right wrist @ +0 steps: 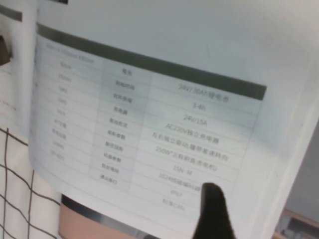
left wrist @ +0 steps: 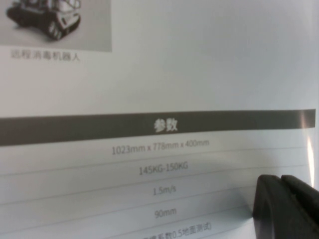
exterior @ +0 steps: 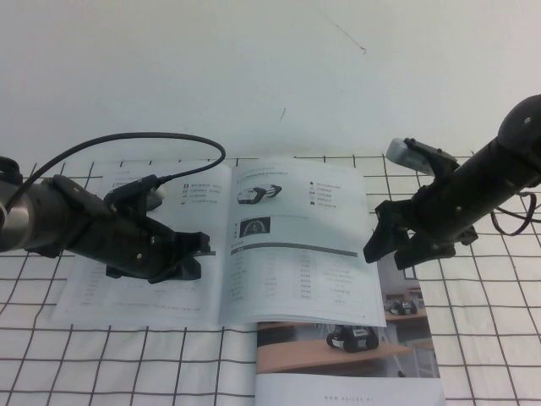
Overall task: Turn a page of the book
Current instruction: Open the closed book
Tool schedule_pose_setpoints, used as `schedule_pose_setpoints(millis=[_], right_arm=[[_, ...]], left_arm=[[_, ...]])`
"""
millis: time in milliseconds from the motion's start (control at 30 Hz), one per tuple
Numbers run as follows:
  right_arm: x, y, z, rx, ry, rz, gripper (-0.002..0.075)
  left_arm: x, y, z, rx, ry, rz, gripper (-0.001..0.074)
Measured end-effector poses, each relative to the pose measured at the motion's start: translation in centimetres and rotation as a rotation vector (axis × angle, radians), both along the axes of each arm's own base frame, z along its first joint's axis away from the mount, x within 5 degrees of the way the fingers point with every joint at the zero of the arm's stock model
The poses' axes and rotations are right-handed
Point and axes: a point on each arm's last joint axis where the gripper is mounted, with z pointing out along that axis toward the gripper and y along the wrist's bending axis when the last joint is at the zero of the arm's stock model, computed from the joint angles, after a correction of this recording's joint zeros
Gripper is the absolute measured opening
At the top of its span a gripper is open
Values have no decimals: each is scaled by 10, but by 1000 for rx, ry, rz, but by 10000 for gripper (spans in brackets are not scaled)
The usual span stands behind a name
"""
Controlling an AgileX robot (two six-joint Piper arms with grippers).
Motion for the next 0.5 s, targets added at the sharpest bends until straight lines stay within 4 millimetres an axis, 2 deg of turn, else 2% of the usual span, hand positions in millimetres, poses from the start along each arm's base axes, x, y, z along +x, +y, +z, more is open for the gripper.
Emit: schedule_pose_setpoints(millis=[267,500], right_arm=[[-3,21,-22,45,48,36,456],[0,22,-26,47,31,25,456]], left_arm=[[0,0,0,-9,1,8,-3],[0,-1,1,-13,2,12,-3]])
